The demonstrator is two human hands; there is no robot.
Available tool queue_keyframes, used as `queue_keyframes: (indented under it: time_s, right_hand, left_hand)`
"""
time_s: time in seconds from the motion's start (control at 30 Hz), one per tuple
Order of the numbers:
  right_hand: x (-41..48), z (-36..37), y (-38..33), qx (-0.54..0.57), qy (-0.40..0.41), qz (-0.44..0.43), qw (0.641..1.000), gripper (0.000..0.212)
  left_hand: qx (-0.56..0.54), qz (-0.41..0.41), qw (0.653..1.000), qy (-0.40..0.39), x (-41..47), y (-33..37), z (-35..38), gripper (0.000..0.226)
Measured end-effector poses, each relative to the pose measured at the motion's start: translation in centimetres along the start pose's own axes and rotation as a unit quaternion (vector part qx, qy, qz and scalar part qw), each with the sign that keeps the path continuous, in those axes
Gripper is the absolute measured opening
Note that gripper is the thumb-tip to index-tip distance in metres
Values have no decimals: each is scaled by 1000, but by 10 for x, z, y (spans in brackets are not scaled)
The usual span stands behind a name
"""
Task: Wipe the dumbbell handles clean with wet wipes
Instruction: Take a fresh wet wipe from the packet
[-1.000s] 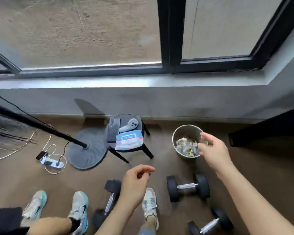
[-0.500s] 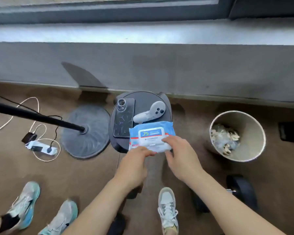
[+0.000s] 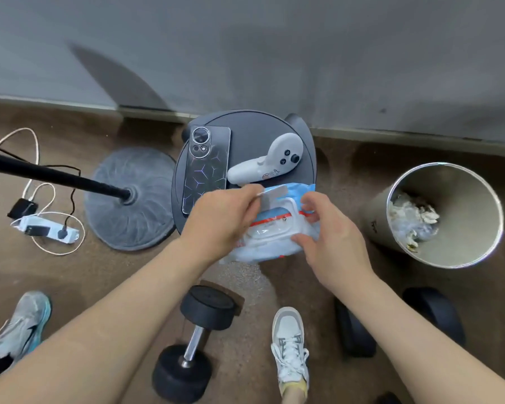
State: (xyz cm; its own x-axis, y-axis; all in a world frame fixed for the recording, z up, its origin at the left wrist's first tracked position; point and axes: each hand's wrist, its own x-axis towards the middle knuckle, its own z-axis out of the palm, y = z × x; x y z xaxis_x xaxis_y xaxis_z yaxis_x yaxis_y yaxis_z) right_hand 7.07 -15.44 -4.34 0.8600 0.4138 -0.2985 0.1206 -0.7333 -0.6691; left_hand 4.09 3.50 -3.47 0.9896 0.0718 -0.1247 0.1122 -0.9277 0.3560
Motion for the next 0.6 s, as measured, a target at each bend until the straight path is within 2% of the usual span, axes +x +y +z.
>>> queue_keyframes:
  time_s: [0.1,0.17,0.23,0.3,0.33,0.47,0.6]
  right_hand:
    - [3,-1,-5,-61,-18,-32,997,44]
    - [5,-1,-10,-92,-25,-40,995,38]
    - [7,-1,-12,-108,-6,-46,993,29]
    - [10,1,-14,-122,26,-64,990,18]
    - [12,1,-16,-131,32,-60,989,14]
    - [18,6,-30,-170,2,35,985,24]
    - [23,12,-43,-192,-15,87,977,24]
  left_hand:
    - [-30,-68,993,90,7,-2,-1,20]
    - [-25,-80,990,113,6,-1,4,27]
    - [-11,-14,996,87,-1,-1,12,17]
    - [-16,38,999,36,-12,-1,22,24]
    - [-25,37,999,21,-16,1,25,28]
    - [-84,-12,995,48,-22,4,31,20]
    - [-108,-15,992,58,-25,3,32,25]
